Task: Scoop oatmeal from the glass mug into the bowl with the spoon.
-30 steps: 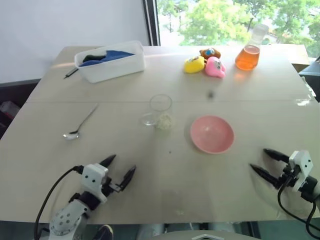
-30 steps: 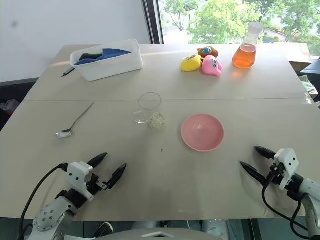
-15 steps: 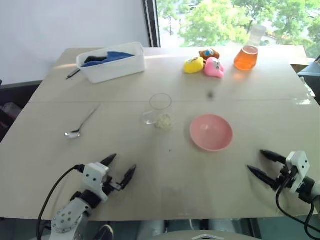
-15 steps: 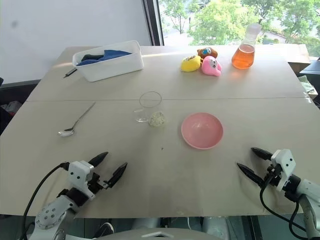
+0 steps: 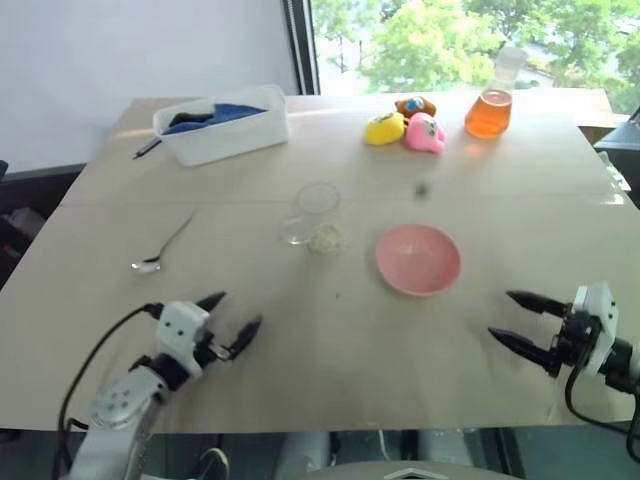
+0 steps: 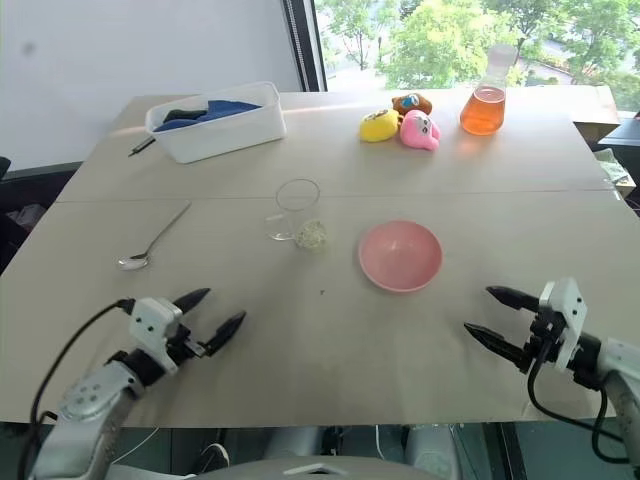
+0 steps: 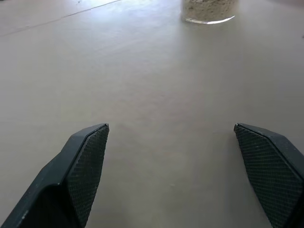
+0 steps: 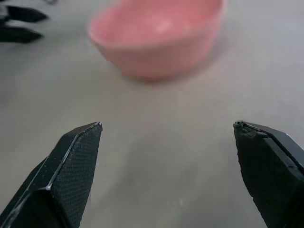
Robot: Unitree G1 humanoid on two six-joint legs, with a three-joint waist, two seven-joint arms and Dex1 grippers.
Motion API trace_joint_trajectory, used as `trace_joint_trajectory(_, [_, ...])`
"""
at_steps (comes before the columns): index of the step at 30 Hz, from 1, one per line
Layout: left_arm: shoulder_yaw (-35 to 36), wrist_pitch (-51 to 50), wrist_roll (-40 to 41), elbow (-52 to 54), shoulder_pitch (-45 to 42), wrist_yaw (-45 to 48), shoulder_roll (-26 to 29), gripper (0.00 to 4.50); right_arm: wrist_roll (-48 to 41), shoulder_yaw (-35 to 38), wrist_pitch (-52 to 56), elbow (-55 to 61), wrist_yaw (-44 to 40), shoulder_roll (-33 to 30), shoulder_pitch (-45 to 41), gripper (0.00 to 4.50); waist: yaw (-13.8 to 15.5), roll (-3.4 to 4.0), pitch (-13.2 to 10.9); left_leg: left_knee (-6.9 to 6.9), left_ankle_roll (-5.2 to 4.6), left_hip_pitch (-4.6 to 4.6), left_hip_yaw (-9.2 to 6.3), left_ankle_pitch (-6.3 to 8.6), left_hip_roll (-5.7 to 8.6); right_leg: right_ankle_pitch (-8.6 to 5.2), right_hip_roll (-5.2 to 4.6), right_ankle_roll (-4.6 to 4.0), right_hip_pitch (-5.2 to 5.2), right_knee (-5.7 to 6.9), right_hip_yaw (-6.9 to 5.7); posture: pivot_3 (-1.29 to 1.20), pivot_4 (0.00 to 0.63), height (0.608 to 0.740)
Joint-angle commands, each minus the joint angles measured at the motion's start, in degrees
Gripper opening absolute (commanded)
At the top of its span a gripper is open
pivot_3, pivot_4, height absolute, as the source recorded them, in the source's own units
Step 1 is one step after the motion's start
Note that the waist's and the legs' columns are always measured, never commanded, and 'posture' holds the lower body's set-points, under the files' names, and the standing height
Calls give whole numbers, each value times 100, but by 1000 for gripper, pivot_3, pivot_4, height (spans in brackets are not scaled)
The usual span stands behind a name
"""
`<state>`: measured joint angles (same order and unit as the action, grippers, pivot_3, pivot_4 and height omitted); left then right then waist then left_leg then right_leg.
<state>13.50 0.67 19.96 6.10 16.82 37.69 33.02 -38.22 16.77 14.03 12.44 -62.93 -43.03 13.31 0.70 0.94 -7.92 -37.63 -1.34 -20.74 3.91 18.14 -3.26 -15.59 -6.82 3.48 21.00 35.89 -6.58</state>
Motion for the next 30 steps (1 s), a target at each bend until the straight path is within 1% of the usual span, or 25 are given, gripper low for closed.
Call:
trace_joint_trajectory(1, [490, -532, 341, -416, -465, 235, 471, 4420, -1239, 121, 1075, 1581, 158, -519, -331, 4500, -1, -19, -38, -4, 3, -6, -16, -2, 0, 0, 5, -3, 12, 8, 4, 0, 150, 740])
trace_joint_trajectory(2, [542, -624, 389, -483, -583, 278, 562, 4420, -1453, 112, 1269, 1806, 244, -601, -428, 4500, -1, -27, -43, -5, 12, -24, -35, -8, 0, 8, 19, -15, 33, 13, 15, 0, 150, 740])
trace_joint_trajectory(4, [619, -823, 461, -750, -911, 480, 816, 4420, -1783, -57, 1609, 2176, 602, -652, -831, 4500, 0, -72, -69, -14, 18, -40, -46, -11, 0, 11, 28, -20, 47, 22, 16, 0, 150, 740])
trace_joint_trajectory(6, [704, -985, 478, -1122, -1285, 618, 1040, 4420, -1936, -251, 1818, 2425, 925, -600, -1218, 4500, 8, -84, -74, -45, 45, -85, -51, -27, 1, 12, 33, -20, 71, 23, 9, 0, 150, 740])
trace_joint_trajectory(8, [753, -1124, 410, -1557, -1635, 658, 1254, 4420, -1983, -399, 1904, 2577, 1123, -503, -1500, 4500, 15, -119, -97, -71, 46, -123, -52, -25, 5, 13, 35, -18, 86, 20, 0, 0, 150, 740])
trace_joint_trajectory(11, [699, -1304, 262, -2209, -2106, 791, 1575, 4420, -1946, -583, 1920, 2679, 1272, -371, -1818, 4500, 21, -152, -117, -73, 46, -133, -53, -25, 9, 14, 32, -17, 85, 7, -9, 0, 150, 740])
trace_joint_trajectory(14, [538, -1214, 35, -2774, -2505, 938, 1784, 4420, -1684, -708, 1821, 2699, 1173, -342, -1833, 4500, 23, -160, -121, -73, 47, -135, -53, -26, 10, 14, 30, -15, 84, 5, -14, 0, 150, 740])
trace_joint_trajectory(20, [222, -903, -414, -3746, -3460, 1059, 1847, 4420, -1336, -803, 1641, 2510, 1056, -230, -1827, 4500, 18, -161, -125, -86, 55, -129, -55, -30, 9, 13, 30, -14, 83, 35, -16, 0, 150, 740])
trace_joint_trajectory(23, [160, -739, -430, -3910, -3822, 1259, 1825, 4420, -1287, -770, 1610, 2487, 1083, -164, -1825, 4500, 13, -164, -127, -97, 56, -124, -53, -31, 9, 13, 30, -14, 84, 57, -11, 0, 150, 740])
trace_joint_trajectory(26, [177, -659, -397, -3904, -3986, 1432, 1827, 4420, -1187, -745, 1549, 2450, 1102, -117, -1777, 4500, 9, -170, -130, -104, 56, -125, -53, -31, 8, 13, 30, -14, 85, 65, -9, 0, 150, 740])
trace_joint_trajectory(30, [117, -537, -664, -4461, -4466, 1328, 1991, 4420, -1119, -748, 1507, 2449, 1136, -40, -1751, 4500, 12, -174, -133, -107, 56, -124, -51, -31, 8, 13, 30, -14, 85, 79, -8, 0, 150, 740])
